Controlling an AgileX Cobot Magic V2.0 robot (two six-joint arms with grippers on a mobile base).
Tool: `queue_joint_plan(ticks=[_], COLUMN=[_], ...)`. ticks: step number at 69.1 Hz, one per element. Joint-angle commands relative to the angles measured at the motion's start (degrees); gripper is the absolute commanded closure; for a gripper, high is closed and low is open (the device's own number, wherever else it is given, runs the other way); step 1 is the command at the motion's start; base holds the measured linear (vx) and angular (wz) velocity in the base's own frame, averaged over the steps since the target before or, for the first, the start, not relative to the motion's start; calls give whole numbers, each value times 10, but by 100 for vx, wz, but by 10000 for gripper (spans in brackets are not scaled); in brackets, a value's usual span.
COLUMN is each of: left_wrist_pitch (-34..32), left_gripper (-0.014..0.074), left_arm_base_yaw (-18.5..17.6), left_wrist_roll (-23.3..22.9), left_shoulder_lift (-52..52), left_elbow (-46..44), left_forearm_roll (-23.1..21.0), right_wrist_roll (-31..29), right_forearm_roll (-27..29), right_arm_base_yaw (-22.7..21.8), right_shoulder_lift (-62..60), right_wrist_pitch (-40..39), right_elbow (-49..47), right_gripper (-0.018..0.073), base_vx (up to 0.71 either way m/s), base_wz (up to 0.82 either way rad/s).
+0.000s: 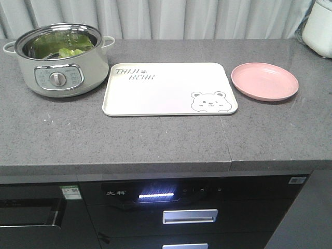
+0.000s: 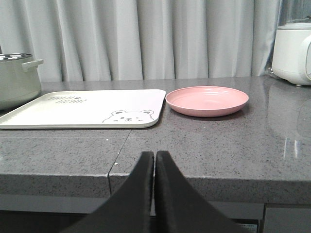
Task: Transfer vegetables to tray and serve
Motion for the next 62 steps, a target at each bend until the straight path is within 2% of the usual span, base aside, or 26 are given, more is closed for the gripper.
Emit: queue_joint_plan(ticks=[1, 62], left_wrist_pitch=[-38, -38], left_gripper=[602, 602], left_arm_base_yaw=[-1, -1], left_wrist_roll=[-6, -6], left_shoulder_lift=[-7, -7], left_elbow=[12, 12], left_forearm_roll=[0, 0], right_wrist_roll=[0, 0], right_forearm_roll=[-5, -5], right_arm_base_yaw=[-4, -4], right_shoulder_lift=[-4, -4], right_wrist_pitch=[-42, -42], right_elbow=[9, 9], right_gripper=[562, 562], base_vx=[11, 9], base_wz=[-1, -3])
